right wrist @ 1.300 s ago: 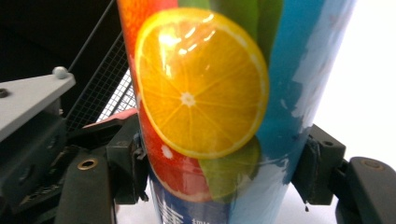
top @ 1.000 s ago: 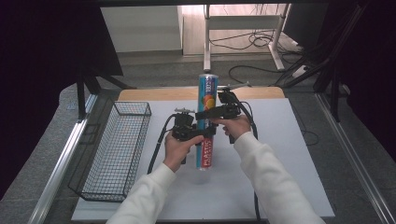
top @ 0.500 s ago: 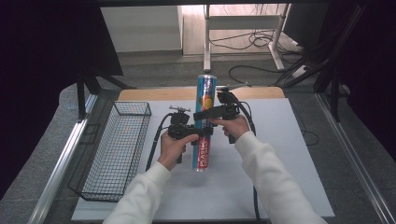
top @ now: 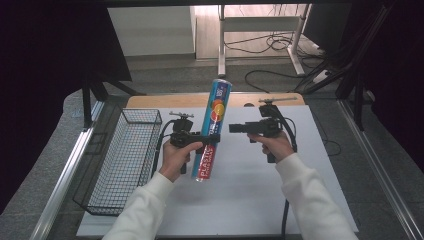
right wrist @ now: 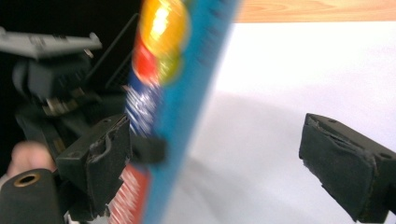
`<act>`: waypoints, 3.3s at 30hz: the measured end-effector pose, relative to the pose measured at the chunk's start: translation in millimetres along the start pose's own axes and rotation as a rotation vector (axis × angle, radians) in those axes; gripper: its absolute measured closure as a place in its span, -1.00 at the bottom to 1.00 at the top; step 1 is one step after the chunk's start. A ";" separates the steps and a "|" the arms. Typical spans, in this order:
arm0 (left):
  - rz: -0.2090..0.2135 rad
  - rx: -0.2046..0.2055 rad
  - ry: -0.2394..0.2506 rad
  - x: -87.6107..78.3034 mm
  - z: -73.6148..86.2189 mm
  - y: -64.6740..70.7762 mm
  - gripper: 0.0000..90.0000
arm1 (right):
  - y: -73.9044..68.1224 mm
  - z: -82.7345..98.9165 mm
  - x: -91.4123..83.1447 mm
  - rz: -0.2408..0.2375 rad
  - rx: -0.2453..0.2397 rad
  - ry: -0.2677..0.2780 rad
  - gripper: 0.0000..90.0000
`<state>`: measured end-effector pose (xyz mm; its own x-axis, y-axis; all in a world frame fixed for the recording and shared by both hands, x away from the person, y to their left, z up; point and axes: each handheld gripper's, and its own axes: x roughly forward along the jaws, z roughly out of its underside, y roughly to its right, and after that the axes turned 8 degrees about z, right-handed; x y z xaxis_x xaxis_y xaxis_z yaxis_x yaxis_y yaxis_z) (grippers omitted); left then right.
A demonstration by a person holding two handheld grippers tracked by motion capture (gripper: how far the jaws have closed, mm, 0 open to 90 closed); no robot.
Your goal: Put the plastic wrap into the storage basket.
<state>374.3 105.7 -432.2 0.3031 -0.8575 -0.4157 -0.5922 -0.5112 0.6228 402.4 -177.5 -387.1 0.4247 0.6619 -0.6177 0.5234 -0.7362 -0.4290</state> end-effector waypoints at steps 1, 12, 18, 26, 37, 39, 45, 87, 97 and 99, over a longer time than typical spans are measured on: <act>-0.003 0.001 0.000 -2.1 0.0 0.2 -0.29 | 5.0 6.8 -4.8 0.002 0.002 0.004 -0.78; -0.028 -0.009 0.014 -25.1 1.4 -0.3 -0.29 | 52.0 93.1 -36.1 0.175 -0.028 -0.020 -0.74; -0.058 0.002 -0.002 -32.3 2.1 0.1 -0.29 | 66.6 123.3 -41.5 0.213 -0.034 -0.032 -0.72; -0.081 -0.007 -0.006 -39.5 2.8 -0.4 -0.29 | 74.5 142.9 -41.6 0.244 -0.088 -0.064 -0.72; -0.105 -0.019 0.014 -57.7 5.9 0.6 -0.29 | 70.9 152.1 -49.7 0.293 -0.217 -0.028 -0.72; -0.113 -0.016 0.016 -62.2 6.0 -0.3 -0.29 | 72.7 153.7 -49.6 0.294 -0.216 -0.031 -0.72; -0.142 -0.014 0.024 -78.0 6.2 -0.4 -0.29 | 77.5 156.1 -48.6 0.306 -0.207 -0.039 -0.72; -0.425 -0.139 0.083 -211.4 52.8 -42.8 -0.29 | 78.4 156.0 -46.5 0.335 -0.217 -0.055 -0.72; -0.507 -0.174 -0.008 -193.7 56.9 -63.8 -0.29 | 81.5 154.3 -50.4 0.343 -0.212 -0.045 -0.72; -0.524 -0.182 -0.033 -188.0 57.9 -69.1 -0.29 | 82.8 154.2 -51.3 0.348 -0.206 -0.045 -0.72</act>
<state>315.0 305.6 -435.5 0.4970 -0.4855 -0.7192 -0.2296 -0.8729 0.4305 310.1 -294.2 -492.6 0.5723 0.3684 -0.7326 0.4933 -0.8683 -0.0513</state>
